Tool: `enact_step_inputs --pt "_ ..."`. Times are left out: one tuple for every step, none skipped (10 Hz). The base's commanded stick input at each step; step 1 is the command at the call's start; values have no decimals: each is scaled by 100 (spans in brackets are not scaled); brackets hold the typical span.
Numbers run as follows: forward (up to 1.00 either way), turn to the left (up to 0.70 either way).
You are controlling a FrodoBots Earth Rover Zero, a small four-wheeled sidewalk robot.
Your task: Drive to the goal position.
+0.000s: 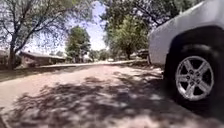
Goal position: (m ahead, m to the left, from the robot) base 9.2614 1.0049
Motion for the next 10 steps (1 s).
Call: enact_step_inputs --pt "70 0" --pt "70 0" --pt "70 0" --pt "70 0" --pt "70 0" --pt "70 0" --pt "70 0" --pt "70 0" --pt "70 0" --pt "70 0"
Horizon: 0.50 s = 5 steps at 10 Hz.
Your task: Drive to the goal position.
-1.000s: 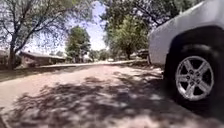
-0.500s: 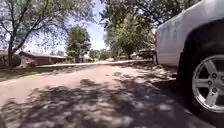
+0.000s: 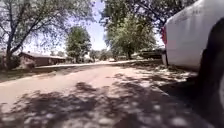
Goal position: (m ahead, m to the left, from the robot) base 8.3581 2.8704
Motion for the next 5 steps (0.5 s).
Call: enact_step_inputs --pt "70 0" --pt "70 0" --pt "70 0" --pt "70 0" --pt "70 0"
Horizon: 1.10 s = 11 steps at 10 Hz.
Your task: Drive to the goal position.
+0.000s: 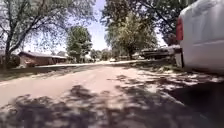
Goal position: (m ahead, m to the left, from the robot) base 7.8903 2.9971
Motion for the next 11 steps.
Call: enact_step_inputs --pt "70 -31" --pt "70 -35" --pt "70 -35" --pt "70 -35" --pt "70 -10" --pt "70 0" --pt "70 0" --pt "70 0" --pt "70 0" --pt "70 0" --pt "70 0"
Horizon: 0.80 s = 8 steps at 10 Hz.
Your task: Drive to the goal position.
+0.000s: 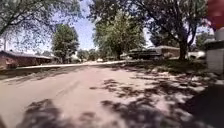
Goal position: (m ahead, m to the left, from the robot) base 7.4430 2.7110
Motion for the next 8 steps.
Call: enact_step_inputs --pt "70 0" --pt "70 0" --pt "70 0" --pt "70 0" --pt "70 0" --pt "70 0" --pt "70 0" --pt "70 0"
